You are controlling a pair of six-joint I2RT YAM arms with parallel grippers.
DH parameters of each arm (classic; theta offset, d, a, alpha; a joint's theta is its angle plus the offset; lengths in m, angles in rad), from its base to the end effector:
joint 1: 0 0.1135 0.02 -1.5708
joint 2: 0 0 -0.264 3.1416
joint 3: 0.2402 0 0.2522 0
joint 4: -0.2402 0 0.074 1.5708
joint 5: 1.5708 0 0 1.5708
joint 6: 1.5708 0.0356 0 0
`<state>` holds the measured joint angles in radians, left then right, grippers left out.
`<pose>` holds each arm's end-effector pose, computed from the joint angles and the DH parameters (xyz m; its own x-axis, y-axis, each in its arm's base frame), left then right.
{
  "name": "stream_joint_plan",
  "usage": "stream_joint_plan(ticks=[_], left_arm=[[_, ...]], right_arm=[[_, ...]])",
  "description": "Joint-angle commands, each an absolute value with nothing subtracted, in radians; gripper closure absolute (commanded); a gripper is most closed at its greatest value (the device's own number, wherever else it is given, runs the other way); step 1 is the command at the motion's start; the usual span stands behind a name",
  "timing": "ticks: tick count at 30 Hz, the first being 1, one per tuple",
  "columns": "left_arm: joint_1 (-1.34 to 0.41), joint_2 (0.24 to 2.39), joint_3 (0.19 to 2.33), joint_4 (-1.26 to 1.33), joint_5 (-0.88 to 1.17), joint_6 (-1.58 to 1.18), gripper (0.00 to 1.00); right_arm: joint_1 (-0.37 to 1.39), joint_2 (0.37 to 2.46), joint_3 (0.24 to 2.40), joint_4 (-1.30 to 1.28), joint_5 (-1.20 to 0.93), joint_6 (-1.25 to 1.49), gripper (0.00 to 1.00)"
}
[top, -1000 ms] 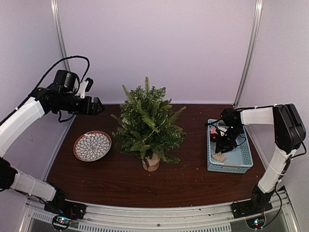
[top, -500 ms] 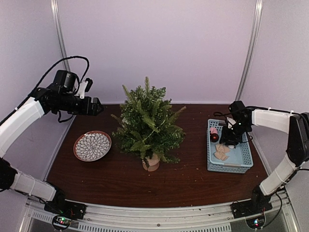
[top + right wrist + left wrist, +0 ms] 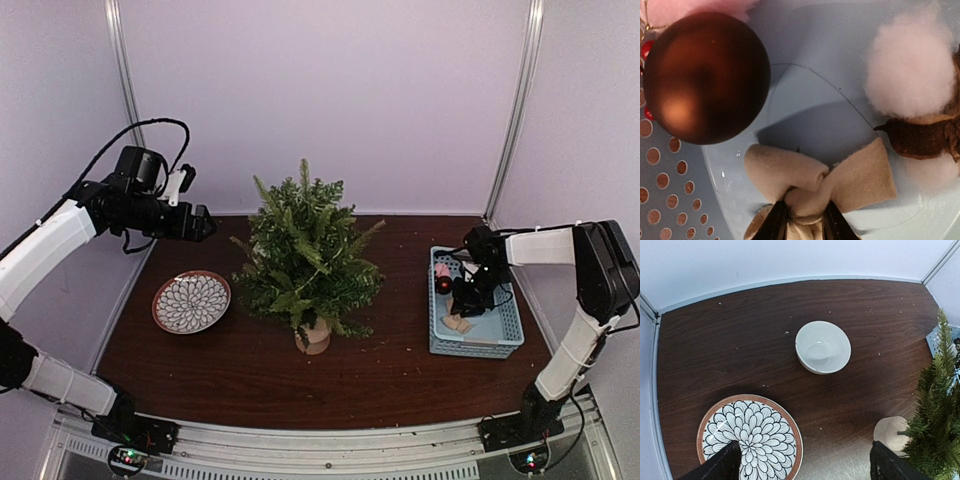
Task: Decorate the small christmas tree
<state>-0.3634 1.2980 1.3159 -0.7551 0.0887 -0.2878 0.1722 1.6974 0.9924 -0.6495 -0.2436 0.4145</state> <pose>0.2548 -0.1003 0.3585 -0.7204 -0.0285 -0.6930 0.2199 0.9382 -0.2672 0.2961 0.0602 0.1563 -0.9683 0.2283 -0.1016 0.1887 0.9344 0.3021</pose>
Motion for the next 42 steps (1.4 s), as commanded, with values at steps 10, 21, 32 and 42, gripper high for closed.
stream_joint_plan(ticks=[10,21,32,42], left_arm=[[-0.356,1.313,1.340,-0.732,0.078,-0.246,0.11],[-0.356,1.326,1.343,-0.726,0.102,-0.256,0.11],[-0.356,1.327,1.325,-0.717,0.131,-0.272,0.11],[-0.356,1.328,1.333,-0.718,0.144,-0.262,0.11]], right_arm=[[0.169,1.491,0.966,-0.713,-0.259,0.435,1.00],[0.219,1.169,1.019,-0.553,-0.501,0.627,1.00],[0.472,1.187,1.168,-0.285,-0.593,0.884,1.00],[0.642,1.339,1.281,-0.205,-0.662,0.881,1.00]])
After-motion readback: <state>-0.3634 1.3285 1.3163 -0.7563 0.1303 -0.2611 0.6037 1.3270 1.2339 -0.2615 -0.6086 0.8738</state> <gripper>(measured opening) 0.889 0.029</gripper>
